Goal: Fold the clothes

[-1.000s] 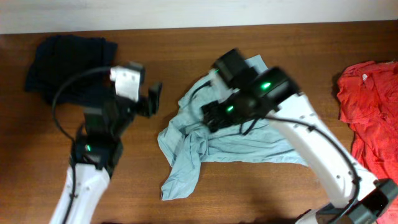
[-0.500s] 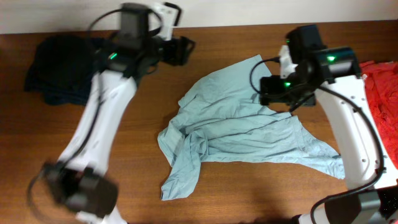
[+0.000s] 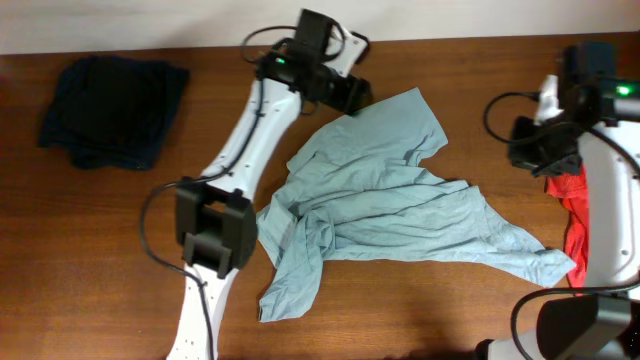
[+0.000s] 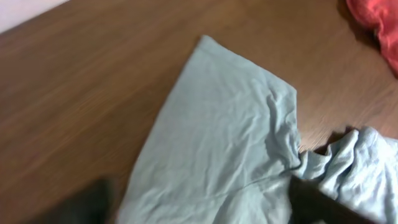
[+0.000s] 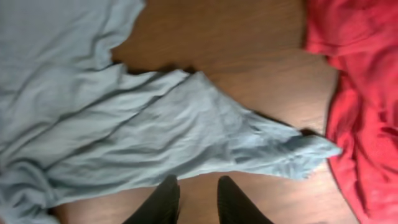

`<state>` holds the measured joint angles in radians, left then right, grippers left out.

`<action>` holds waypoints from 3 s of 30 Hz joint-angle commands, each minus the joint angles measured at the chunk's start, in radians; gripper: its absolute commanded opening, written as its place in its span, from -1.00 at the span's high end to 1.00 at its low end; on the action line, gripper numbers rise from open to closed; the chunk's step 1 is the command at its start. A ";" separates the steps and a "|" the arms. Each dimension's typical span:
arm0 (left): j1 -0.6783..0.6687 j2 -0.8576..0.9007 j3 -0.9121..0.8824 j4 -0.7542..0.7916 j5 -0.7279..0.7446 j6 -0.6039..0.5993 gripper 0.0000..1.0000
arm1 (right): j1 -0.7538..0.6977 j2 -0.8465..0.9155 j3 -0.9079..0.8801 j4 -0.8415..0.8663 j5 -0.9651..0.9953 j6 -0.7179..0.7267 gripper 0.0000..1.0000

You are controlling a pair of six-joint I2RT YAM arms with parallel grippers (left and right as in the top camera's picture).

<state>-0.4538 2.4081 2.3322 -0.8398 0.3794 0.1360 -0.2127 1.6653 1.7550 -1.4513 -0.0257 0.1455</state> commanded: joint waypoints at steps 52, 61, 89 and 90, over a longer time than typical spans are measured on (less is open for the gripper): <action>-0.111 0.375 0.026 0.169 -0.357 0.060 0.99 | -0.037 0.017 -0.160 0.106 0.012 -0.018 -0.97; -0.039 0.399 0.026 0.250 -0.467 0.060 0.99 | -0.037 0.017 -0.160 0.106 0.012 -0.018 -0.97; 0.116 0.391 0.599 -0.107 -0.399 -0.132 0.94 | -0.037 0.017 -0.160 0.106 0.012 -0.018 -0.97; 0.116 0.391 0.599 -0.142 -0.397 -0.168 0.94 | -0.037 0.017 -0.160 0.106 0.012 -0.018 -0.98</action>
<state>-0.3389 2.8052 2.9204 -0.9268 -0.0719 0.0662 -0.2466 1.6749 1.6005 -1.3483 -0.0227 0.1272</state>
